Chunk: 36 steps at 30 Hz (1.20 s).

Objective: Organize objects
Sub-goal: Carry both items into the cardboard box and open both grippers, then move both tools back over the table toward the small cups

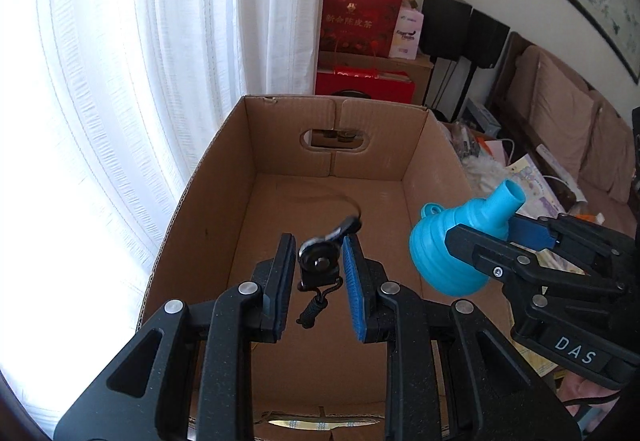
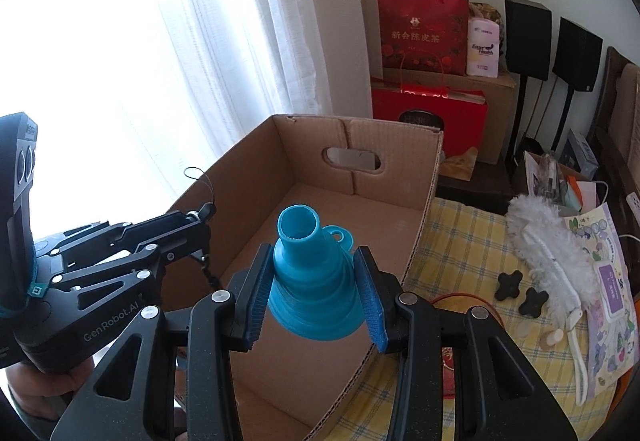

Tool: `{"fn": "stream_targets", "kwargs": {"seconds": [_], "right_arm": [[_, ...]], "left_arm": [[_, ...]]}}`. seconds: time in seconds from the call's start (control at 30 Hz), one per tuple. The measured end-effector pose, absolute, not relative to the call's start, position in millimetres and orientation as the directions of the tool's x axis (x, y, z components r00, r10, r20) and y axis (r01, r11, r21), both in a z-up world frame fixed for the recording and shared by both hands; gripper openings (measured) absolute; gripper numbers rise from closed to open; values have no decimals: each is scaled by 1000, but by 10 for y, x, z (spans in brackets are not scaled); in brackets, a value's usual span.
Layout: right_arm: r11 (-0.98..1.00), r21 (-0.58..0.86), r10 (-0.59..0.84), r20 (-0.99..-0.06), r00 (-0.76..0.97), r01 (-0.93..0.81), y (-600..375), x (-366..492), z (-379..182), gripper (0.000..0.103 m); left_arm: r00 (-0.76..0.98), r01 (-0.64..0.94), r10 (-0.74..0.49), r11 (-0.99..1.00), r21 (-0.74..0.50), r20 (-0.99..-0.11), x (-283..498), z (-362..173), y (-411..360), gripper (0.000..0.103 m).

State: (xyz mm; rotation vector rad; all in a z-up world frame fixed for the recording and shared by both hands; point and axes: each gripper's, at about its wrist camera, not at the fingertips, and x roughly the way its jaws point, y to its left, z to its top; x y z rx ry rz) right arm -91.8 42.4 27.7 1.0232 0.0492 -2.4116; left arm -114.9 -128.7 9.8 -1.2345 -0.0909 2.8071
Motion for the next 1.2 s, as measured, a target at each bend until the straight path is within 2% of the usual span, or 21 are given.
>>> {"fn": "stream_targets", "kwargs": {"seconds": [0.27,0.37,0.4,0.47,0.57,0.7,0.77,0.9,1.0,1.1,1.13,1.2], "right_arm": [[-869,149,-425,-712,-559,472,315,-942,52,44],[-874,135,-412,-716,-563,468,313,-944,45,54],[-876,130,-407,-716,-567,464,314,-942,49,56],[-878,128,-404,-713,-572,461,309,-946,63,59],[-877,134,-411,-707,-575,461,323,-928,88,60],[-880,130,-407,-700,-587,456,352,-919,133,62],[-882,130,-407,-694,-593,453,386,-904,167,62],[-890,120,-396,-681,-616,440,482,-868,239,67],[-894,118,-390,-677,-624,432,541,-841,262,69],[-901,109,-376,-675,-634,419,617,-811,277,77],[-907,102,-366,-675,-641,410,651,-803,286,83],[-916,92,-346,-671,-655,390,721,-791,297,85]], "left_arm": [[-640,-33,89,-995,-89,-763,-1194,-117,-1316,22],[-644,-17,84,-995,-96,-760,-1187,-82,-1372,26],[-645,-14,87,-995,-102,-759,-1190,-71,-1404,28],[-654,-8,88,-994,-109,-752,-1173,-31,-1455,45],[-675,0,76,-995,-103,-734,-1145,38,-1492,62],[-684,3,72,-995,-101,-726,-1135,76,-1491,72],[-688,7,65,-995,-95,-723,-1131,88,-1486,81],[-689,5,73,-994,-105,-722,-1124,91,-1476,87],[-694,-3,69,-996,-93,-717,-1115,88,-1438,96],[-700,-6,63,-997,-82,-711,-1108,93,-1397,101],[-701,-9,70,-996,-89,-710,-1106,93,-1387,102],[-699,-11,84,-994,-106,-710,-1106,94,-1384,102]]}}
